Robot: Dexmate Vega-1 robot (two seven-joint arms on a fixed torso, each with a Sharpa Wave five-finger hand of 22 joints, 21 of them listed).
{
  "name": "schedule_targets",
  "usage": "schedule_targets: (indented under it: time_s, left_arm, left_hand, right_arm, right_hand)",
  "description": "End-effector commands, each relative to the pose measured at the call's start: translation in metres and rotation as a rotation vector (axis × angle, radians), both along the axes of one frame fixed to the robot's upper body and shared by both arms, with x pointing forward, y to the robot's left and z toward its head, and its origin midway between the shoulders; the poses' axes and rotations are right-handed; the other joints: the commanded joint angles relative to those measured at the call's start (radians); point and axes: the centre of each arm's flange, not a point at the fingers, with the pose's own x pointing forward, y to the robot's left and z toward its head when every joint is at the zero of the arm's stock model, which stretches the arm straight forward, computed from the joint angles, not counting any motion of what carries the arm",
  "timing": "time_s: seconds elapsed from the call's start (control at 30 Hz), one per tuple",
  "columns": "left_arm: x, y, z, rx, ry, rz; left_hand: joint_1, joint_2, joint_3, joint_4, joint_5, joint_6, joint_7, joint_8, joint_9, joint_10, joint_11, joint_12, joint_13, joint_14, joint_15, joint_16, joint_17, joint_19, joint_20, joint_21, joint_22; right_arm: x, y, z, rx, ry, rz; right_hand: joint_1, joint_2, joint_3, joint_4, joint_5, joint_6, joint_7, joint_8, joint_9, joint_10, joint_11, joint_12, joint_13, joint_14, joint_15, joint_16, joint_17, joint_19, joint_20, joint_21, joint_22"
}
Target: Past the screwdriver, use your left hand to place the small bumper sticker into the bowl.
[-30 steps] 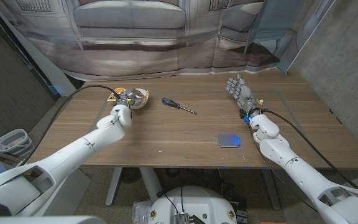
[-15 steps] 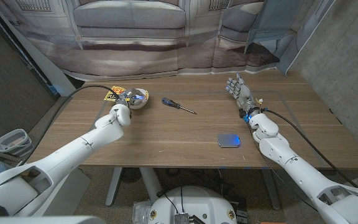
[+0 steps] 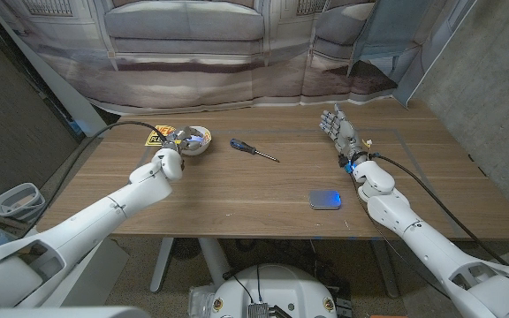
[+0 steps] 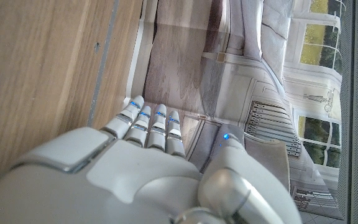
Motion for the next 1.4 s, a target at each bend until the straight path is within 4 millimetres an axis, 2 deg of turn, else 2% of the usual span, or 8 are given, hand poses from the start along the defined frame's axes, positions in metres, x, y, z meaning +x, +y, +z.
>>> schedule_targets:
  time_s: [0.03,0.1,0.33,0.47,0.57,0.73,1.07,1.4]
  left_arm:
    - [-0.005,0.007,-0.001,-0.022,0.006,-0.016]
    - [-0.005,0.008,0.000,-0.025,0.003,-0.017]
    - [-0.008,0.012,0.002,-0.044,-0.004,-0.017]
    - [-0.007,0.013,0.003,-0.050,-0.005,-0.022]
    - [-0.007,0.012,0.004,-0.055,-0.009,-0.026]
    - [-0.003,0.011,0.007,-0.049,0.001,-0.029]
    - [0.001,0.005,0.016,-0.039,0.001,-0.043]
    - [-0.001,0.002,0.019,-0.039,-0.014,-0.041]
  left_hand:
    - [-0.057,-0.009,-0.027,0.027,0.005,-0.001,0.003,0.004,0.001,-0.001,-0.003,0.002,0.005,-0.002,-0.080,0.007,-0.003,-0.008,0.000,-0.007,0.004]
    - [-0.087,-0.018,-0.042,0.040,0.009,0.001,0.008,0.005,0.000,-0.002,0.001,0.003,0.005,-0.006,-0.076,0.008,-0.006,-0.012,0.002,-0.011,0.005]
    - [-0.126,-0.033,-0.063,0.057,0.014,-0.010,0.009,0.002,-0.001,-0.012,0.002,0.001,0.005,-0.014,-0.074,0.008,-0.010,-0.017,0.003,-0.017,0.006]
    - [-0.185,-0.038,-0.088,0.089,0.020,-0.023,0.015,-0.001,-0.001,-0.026,0.004,0.000,0.005,-0.033,-0.065,0.006,-0.013,-0.028,0.010,-0.025,0.007]
    - [-0.268,-0.038,-0.121,0.138,0.029,-0.050,0.027,-0.006,0.000,-0.043,0.007,0.000,0.005,-0.048,-0.061,0.008,-0.018,-0.034,0.013,-0.033,0.009]
    - [-0.310,-0.043,-0.140,0.161,0.036,-0.068,0.028,-0.009,0.000,-0.064,0.013,-0.003,0.005,-0.076,-0.054,0.001,-0.023,-0.044,0.020,-0.040,0.010]
    - [-0.384,-0.055,-0.176,0.198,0.045,-0.090,0.032,-0.009,0.000,-0.092,0.023,-0.004,0.005,-0.093,-0.044,0.002,-0.031,-0.056,0.024,-0.051,0.012]
    - [-0.415,-0.064,-0.193,0.210,0.051,-0.102,0.031,-0.010,0.000,-0.105,0.023,-0.003,0.005,-0.100,-0.041,0.002,-0.035,-0.061,0.028,-0.055,0.012]
  right_arm:
    - [0.002,0.004,-0.001,0.004,0.004,0.005]
    - [0.002,0.005,-0.002,0.003,0.003,0.004]
    - [0.003,0.008,-0.002,-0.003,0.002,0.009]
    - [0.004,0.009,-0.001,-0.006,0.001,0.011]
    - [0.005,0.009,-0.002,-0.006,0.003,0.011]
    - [0.007,0.010,-0.001,-0.002,0.005,0.010]
    - [0.008,0.007,0.000,-0.003,0.003,0.006]
    - [0.006,0.003,0.002,0.006,0.001,-0.001]
  right_hand:
    - [0.001,0.011,0.004,-0.006,0.000,0.005,0.002,0.000,0.004,0.008,-0.004,-0.001,0.004,0.009,-0.001,0.001,0.004,0.006,-0.020,-0.001,0.004]
    - [0.001,0.012,0.004,-0.006,0.000,0.005,0.002,-0.001,0.004,0.007,-0.004,-0.001,0.004,0.009,-0.001,0.001,0.004,0.007,-0.020,-0.001,0.004]
    - [0.002,0.012,0.005,-0.006,0.000,0.006,0.002,0.000,0.004,0.009,-0.005,-0.001,0.004,0.010,-0.001,0.001,0.004,0.009,-0.021,0.000,0.004]
    - [0.002,0.013,0.005,-0.006,-0.001,0.006,0.002,0.000,0.004,0.010,-0.005,0.000,0.004,0.012,-0.001,0.002,0.005,0.009,-0.020,0.000,0.004]
    - [0.002,0.013,0.005,-0.007,-0.001,0.007,0.001,0.000,0.004,0.011,-0.005,0.000,0.004,0.012,-0.001,0.002,0.005,0.010,-0.020,0.000,0.004]
    - [0.003,0.013,0.005,-0.007,-0.001,0.007,0.000,0.000,0.004,0.012,-0.004,0.000,0.004,0.012,-0.002,0.002,0.004,0.010,-0.020,0.000,0.004]
    - [0.003,0.013,0.004,-0.007,-0.002,0.008,0.000,0.000,0.004,0.012,-0.006,0.000,0.004,0.012,-0.002,0.001,0.005,0.010,-0.019,0.000,0.004]
    - [0.004,0.013,0.004,-0.008,-0.003,0.009,-0.001,0.000,0.004,0.012,-0.005,0.000,0.004,0.013,-0.002,0.001,0.005,0.010,-0.020,0.000,0.004]
